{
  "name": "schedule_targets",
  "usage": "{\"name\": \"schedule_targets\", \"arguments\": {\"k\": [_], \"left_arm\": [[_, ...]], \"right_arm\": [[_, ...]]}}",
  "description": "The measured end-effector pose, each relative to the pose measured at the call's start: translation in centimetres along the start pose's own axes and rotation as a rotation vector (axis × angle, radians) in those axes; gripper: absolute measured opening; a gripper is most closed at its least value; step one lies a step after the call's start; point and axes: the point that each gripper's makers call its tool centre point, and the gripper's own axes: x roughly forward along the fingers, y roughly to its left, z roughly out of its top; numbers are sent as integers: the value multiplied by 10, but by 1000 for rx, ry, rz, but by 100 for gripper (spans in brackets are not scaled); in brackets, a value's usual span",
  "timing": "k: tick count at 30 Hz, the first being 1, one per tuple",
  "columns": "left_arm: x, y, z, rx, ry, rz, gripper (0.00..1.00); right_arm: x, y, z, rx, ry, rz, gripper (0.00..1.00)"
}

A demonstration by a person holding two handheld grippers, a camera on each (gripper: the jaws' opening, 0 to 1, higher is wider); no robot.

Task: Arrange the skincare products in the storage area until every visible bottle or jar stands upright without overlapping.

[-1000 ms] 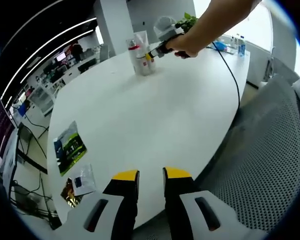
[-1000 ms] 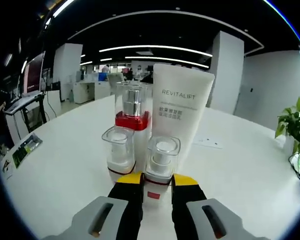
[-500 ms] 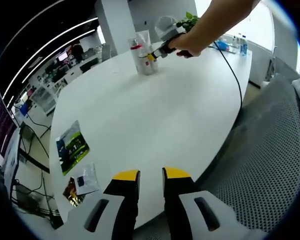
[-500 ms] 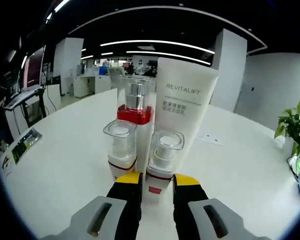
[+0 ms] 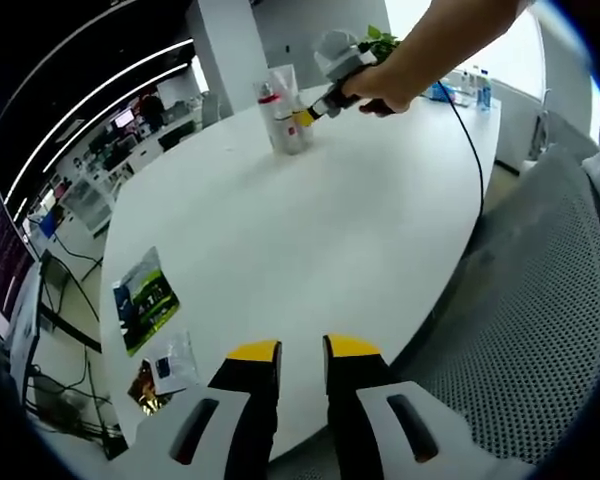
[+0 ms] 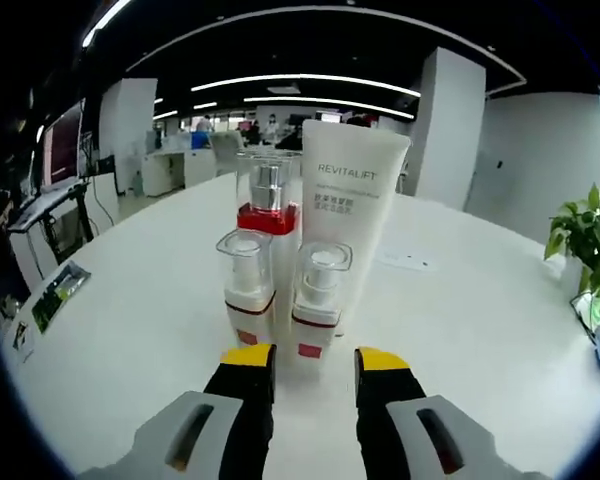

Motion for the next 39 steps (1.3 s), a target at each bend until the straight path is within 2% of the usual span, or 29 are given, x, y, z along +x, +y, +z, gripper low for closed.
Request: {"name": "schedule_targets", "arguments": {"k": [2, 3, 9, 22, 29, 33, 37, 39], "left_arm": [[-1, 1, 1, 1, -5, 3, 13], [-1, 1, 1, 1, -5, 3, 13], [-1, 3, 0, 1, -6, 11, 13], [-1, 2, 2, 1, -14, 7, 12], [-2, 2, 3, 4, -22, 6, 12], [-2, 2, 5, 4, -28, 11, 12], [-3, 3, 6, 5, -33, 12, 10], [-4, 3, 6, 7, -39, 15, 10]], "right_arm": [[3, 2, -3, -8, 12, -5, 46], [4, 2, -4, -17, 16, -11, 47], [11, 5, 2, -11, 21, -19, 46], [15, 3, 0, 2, 44, -44, 45], [8, 10, -13, 28, 77, -35, 46], [-5, 41, -27, 86, 99, 15, 45], [-14, 100, -30, 78, 117, 151, 43], [-16, 119, -27, 91, 117, 187, 41]]}}
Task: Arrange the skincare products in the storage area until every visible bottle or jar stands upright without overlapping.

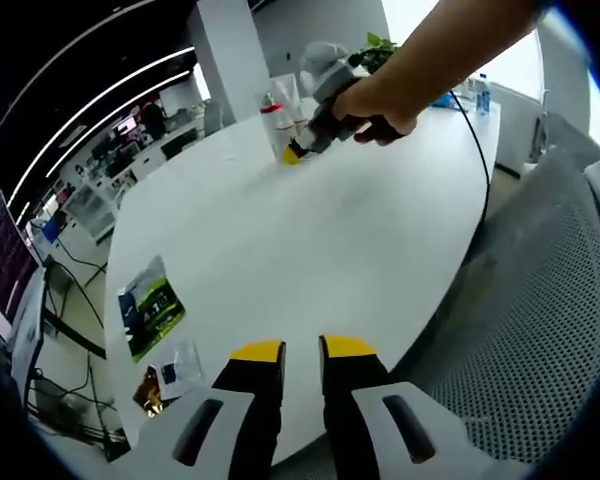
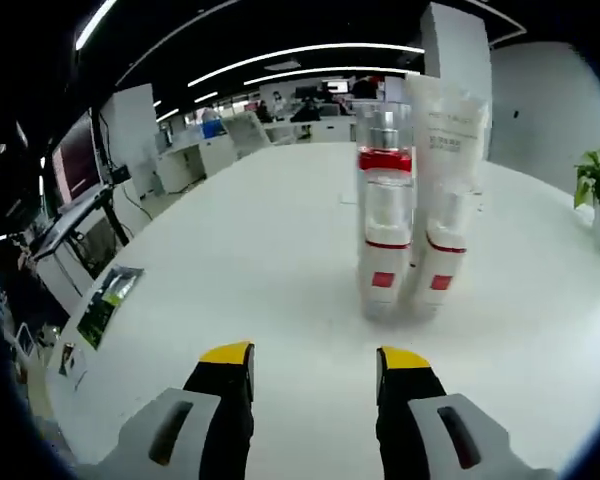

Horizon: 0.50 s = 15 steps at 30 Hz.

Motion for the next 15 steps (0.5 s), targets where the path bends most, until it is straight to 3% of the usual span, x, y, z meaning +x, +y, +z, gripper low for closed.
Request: {"name": "schedule_targets", "arguments": {"k": [7, 9, 12, 13, 15], "left_arm": [[-2, 5, 2, 4, -15, 25, 12], [-2, 6, 2, -1, -14, 29, 11], [-3, 8, 2, -1, -16, 38, 11], [-3, 9, 2, 1, -15, 41, 11], [-3, 10, 3, -1, -19, 46, 11]], "right_arm": [[29, 118, 26, 4, 31, 304, 50], [35, 141, 26, -1, 78, 355, 48], [42, 161, 34, -92, 118, 371, 36], [44, 170, 38, -105, 127, 391, 35], [51, 193, 54, -125, 110, 438, 44]]}}
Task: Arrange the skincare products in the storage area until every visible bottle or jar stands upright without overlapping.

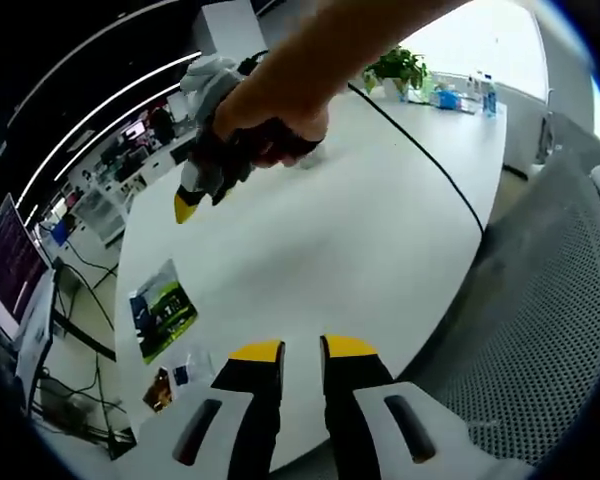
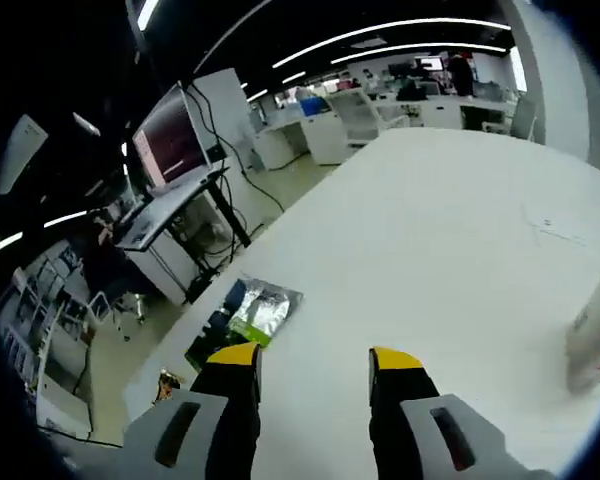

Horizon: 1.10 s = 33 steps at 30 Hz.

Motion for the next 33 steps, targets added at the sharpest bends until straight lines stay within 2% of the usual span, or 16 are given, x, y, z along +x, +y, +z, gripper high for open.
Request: {"name": "schedule_targets", "arguments": {"k": [2, 5, 8, 10, 11, 13, 14, 16, 17, 19, 21, 25, 26, 29, 31, 33], "left_arm": [[0, 1, 0, 1, -2, 3, 11], [-1, 2, 1, 1, -7, 8, 11], [-1, 4, 0, -4, -6, 16, 11], [-2, 5, 1, -3, -11, 22, 11], [-2, 6, 1, -5, -12, 23, 11], [-2, 6, 2, -5, -13, 24, 11], [-2, 6, 1, -4, -12, 24, 12], [-2, 7, 2, -3, -14, 29, 12], [-2, 7, 2, -4, -14, 28, 12], [-2, 7, 1, 1, -12, 30, 12], [-2, 6, 1, 5, -12, 27, 12], [-2, 8, 1, 2, -13, 34, 11], [-2, 8, 1, 5, -13, 35, 11], [-2, 8, 1, 5, -9, 36, 11], [-2, 8, 1, 0, -7, 35, 11], [-1, 8, 0, 2, -4, 36, 11]], "right_arm": [[11, 12, 13, -62, 31, 33, 52], [22, 28, 43, -232, 40, 54, 45], [34, 49, 68, -381, 73, 110, 46], [44, 61, 74, -546, 170, 173, 41], [49, 70, 79, -639, 196, 210, 39], [56, 77, 86, -739, 213, 242, 43], [60, 78, 85, -771, 260, 258, 43], [66, 84, 80, -808, 322, 321, 42], [69, 85, 78, -842, 342, 331, 43], [76, 80, 70, -987, 405, 332, 48], [78, 79, 60, -1087, 451, 355, 50], [79, 82, 29, -1408, 554, 458, 57], [78, 81, 19, -1517, 588, 501, 61], [72, 80, -4, -1700, 663, 581, 71], [74, 79, -17, -1843, 687, 632, 80], [76, 76, -26, -1934, 718, 662, 86]]}}
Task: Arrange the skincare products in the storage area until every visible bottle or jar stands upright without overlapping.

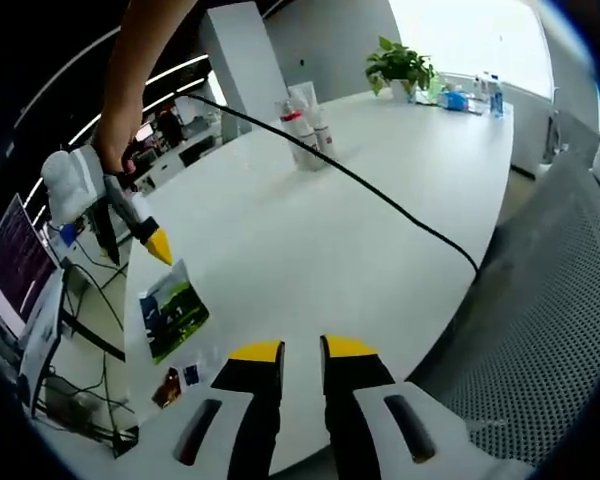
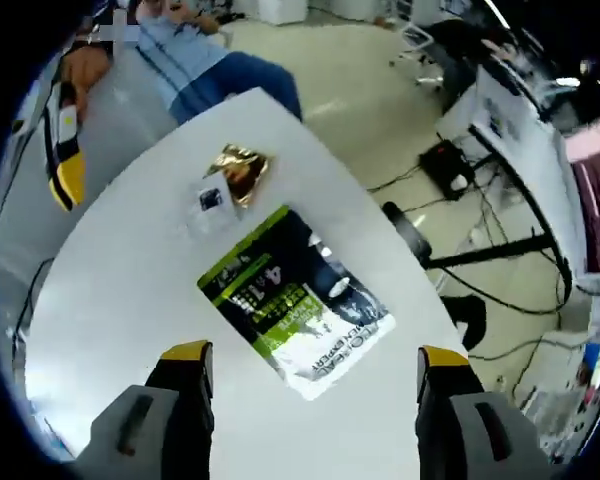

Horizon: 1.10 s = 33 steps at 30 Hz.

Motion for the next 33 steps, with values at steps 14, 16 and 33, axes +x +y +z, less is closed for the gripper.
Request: {"name": "schedule_targets", "arguments": {"k": [14, 16, 33], "left_arm": [[0, 2, -2, -5, 11, 12, 11], [0, 3, -3, -7, 13, 12, 10], [0, 0, -3, 2, 14, 2, 10]], "right_arm": [[50, 5, 16, -501, 103, 105, 96], [52, 9, 16, -523, 110, 138, 89], [49, 18, 6, -482, 160, 114, 52]]}}
